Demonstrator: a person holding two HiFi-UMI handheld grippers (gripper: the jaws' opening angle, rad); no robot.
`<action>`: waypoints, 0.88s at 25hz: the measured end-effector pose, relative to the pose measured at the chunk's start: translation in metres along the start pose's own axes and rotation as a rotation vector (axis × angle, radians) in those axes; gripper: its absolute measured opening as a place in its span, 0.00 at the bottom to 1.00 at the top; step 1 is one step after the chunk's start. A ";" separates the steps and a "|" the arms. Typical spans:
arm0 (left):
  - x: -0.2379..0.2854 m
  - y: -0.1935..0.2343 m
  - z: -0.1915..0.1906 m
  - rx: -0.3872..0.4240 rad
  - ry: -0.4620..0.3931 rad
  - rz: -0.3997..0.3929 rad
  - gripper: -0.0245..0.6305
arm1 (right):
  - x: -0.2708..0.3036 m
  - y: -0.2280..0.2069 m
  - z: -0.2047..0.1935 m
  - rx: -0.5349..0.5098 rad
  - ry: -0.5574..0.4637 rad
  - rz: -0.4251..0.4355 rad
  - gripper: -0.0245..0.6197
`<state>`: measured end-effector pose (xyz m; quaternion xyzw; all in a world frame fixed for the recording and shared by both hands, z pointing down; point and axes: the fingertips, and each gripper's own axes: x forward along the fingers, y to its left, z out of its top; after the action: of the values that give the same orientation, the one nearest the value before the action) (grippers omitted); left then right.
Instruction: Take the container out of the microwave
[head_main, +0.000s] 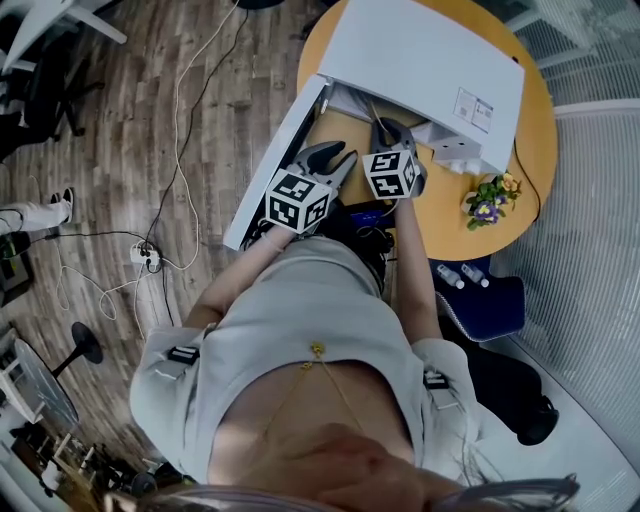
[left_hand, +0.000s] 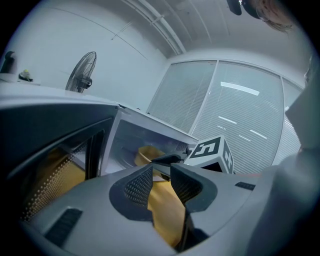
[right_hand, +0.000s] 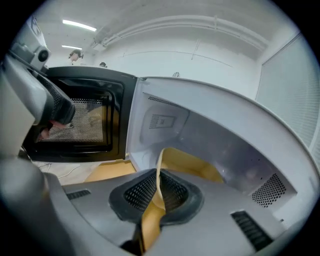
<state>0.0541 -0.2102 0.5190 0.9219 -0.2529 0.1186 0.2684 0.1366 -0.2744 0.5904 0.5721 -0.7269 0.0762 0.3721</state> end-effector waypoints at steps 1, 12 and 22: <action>0.000 0.000 -0.001 -0.001 0.002 0.000 0.23 | -0.002 0.001 -0.001 0.003 -0.001 0.000 0.09; -0.008 -0.003 -0.007 0.001 0.009 -0.010 0.23 | -0.032 0.016 -0.002 -0.006 -0.018 -0.018 0.09; -0.009 -0.005 -0.015 0.007 0.021 -0.001 0.23 | -0.054 0.037 -0.007 -0.011 -0.031 0.029 0.09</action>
<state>0.0476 -0.1943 0.5261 0.9217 -0.2492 0.1289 0.2678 0.1103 -0.2162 0.5733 0.5607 -0.7412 0.0688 0.3626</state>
